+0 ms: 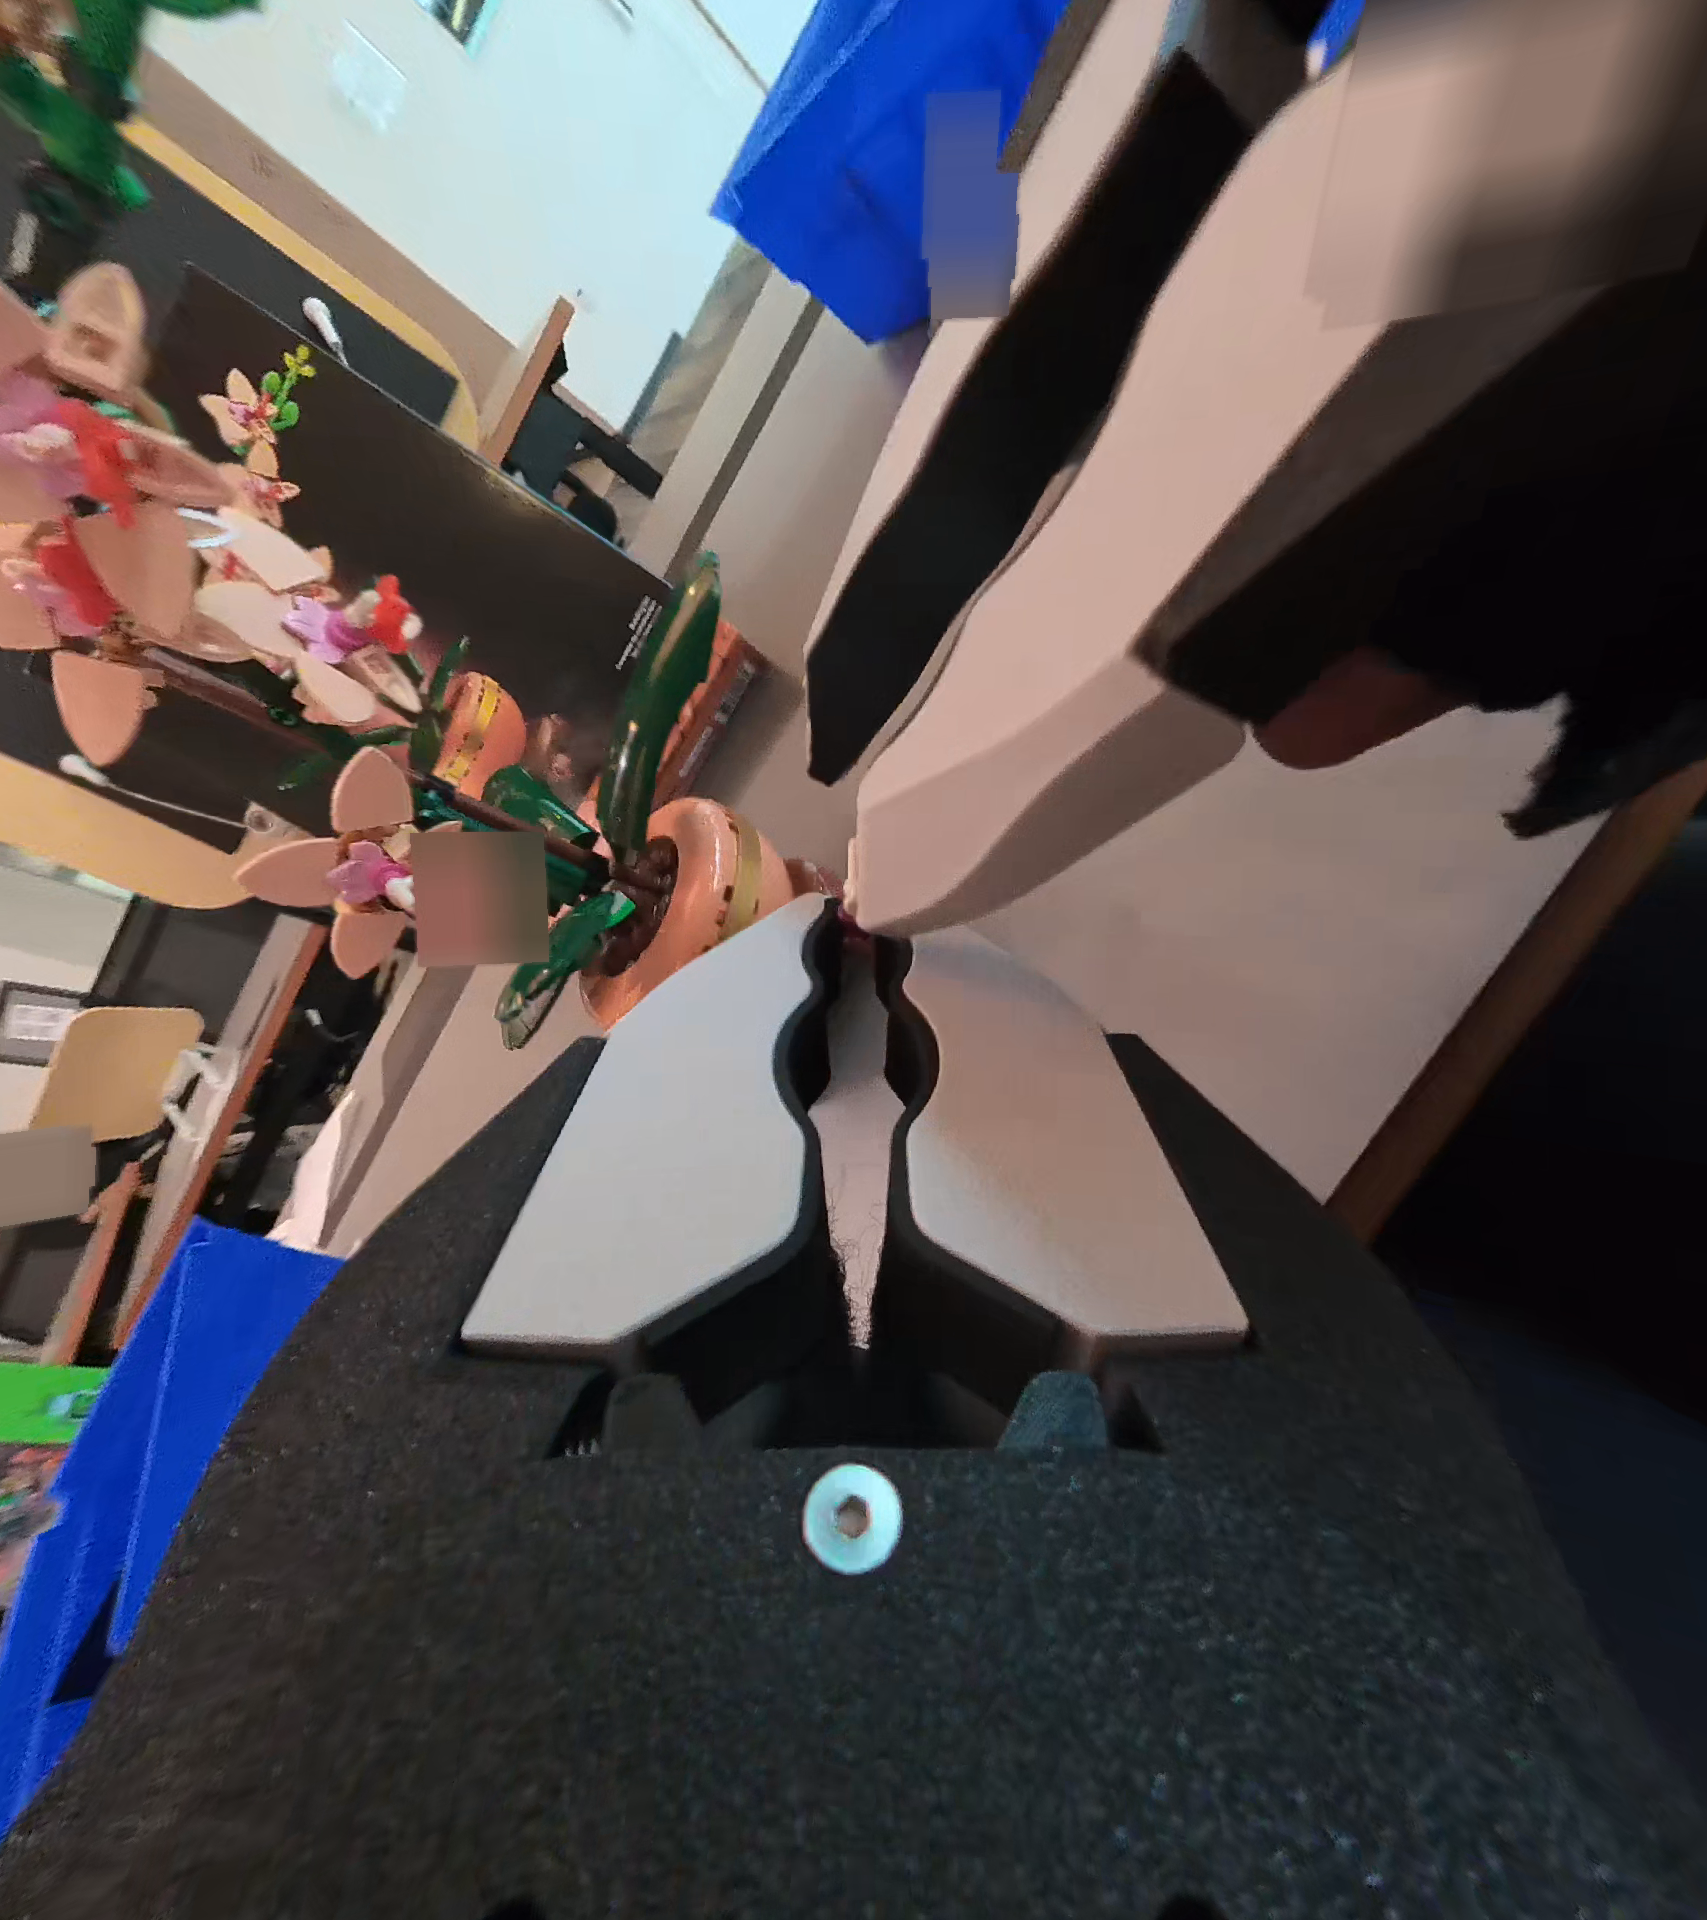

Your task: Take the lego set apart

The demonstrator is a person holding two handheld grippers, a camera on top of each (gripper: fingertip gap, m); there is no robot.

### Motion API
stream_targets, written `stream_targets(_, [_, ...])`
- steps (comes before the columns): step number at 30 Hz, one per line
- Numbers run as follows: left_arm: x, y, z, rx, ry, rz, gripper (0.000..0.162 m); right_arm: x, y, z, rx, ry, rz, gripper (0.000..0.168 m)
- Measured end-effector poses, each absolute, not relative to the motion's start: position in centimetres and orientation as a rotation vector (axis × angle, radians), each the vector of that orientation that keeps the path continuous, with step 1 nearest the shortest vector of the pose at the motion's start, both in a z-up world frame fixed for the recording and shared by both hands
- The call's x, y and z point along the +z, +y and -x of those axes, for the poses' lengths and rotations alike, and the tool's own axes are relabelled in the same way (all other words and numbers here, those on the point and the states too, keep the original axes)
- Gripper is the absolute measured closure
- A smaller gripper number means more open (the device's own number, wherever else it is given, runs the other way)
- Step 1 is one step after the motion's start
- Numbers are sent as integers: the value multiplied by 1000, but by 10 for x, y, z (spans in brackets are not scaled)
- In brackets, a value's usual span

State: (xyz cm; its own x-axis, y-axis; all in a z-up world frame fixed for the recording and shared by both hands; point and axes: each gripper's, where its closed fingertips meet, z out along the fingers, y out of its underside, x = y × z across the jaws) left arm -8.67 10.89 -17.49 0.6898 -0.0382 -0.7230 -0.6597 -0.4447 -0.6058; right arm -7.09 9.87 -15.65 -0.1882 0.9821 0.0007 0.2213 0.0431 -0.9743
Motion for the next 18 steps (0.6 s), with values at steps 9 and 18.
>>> stream_targets(9, [-214,128,75,884,695,2061,157,-198,129,61,930,-1526,1480,139])
stream_targets(18, [-242,139,61,811,798,2184,157,-251,171,37,731,-1580,1640,165])
